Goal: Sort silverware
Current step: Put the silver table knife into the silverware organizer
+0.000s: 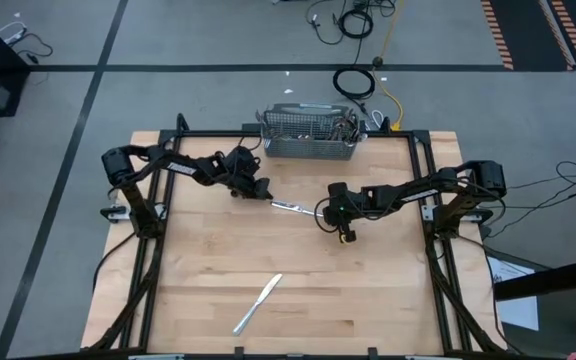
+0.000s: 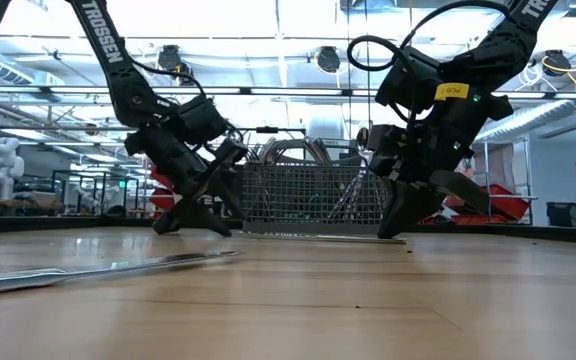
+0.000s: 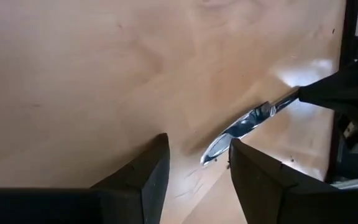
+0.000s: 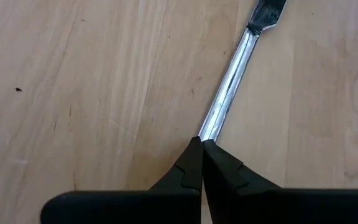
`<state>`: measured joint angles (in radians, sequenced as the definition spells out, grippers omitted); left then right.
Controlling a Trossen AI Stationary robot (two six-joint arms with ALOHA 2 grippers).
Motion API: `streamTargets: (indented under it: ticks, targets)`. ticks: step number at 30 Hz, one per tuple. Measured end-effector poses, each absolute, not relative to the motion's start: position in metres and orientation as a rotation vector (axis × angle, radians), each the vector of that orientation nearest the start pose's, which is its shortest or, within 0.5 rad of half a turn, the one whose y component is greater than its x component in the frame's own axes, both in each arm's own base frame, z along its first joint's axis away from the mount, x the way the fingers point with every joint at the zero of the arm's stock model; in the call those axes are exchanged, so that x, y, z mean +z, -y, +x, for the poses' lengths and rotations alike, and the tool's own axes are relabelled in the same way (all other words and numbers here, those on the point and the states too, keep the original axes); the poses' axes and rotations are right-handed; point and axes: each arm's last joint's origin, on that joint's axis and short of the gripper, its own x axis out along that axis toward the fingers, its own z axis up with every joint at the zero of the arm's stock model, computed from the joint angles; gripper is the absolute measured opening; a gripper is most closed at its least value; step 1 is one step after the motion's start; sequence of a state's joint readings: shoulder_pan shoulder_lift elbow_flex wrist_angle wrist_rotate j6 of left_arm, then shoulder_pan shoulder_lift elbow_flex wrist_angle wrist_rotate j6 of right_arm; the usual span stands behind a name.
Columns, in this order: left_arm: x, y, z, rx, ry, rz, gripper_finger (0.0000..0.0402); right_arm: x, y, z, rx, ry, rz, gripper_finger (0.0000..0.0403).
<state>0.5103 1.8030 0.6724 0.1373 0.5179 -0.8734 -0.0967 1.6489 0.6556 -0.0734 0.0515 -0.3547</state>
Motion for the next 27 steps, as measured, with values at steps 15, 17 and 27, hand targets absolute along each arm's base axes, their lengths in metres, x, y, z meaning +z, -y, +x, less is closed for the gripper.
streamTargets:
  ticks: [15, 17, 27]
  targets:
    - [0.086, -0.105, 0.278, 0.407, -0.837, -1.258, 0.0175, 0.110, 0.028, 0.270, 0.059, -1.076, -0.300, 0.0000]
    - [0.084, -0.104, 0.279, 0.395, -0.845, -1.271, 0.0175, 0.109, 0.028, 0.270, 0.059, -1.074, -0.301, 0.0000]
    - [0.082, -0.092, 0.278, 0.251, -0.954, -1.274, 0.0176, 0.110, 0.027, 0.271, 0.062, -1.057, -0.300, 0.0000]
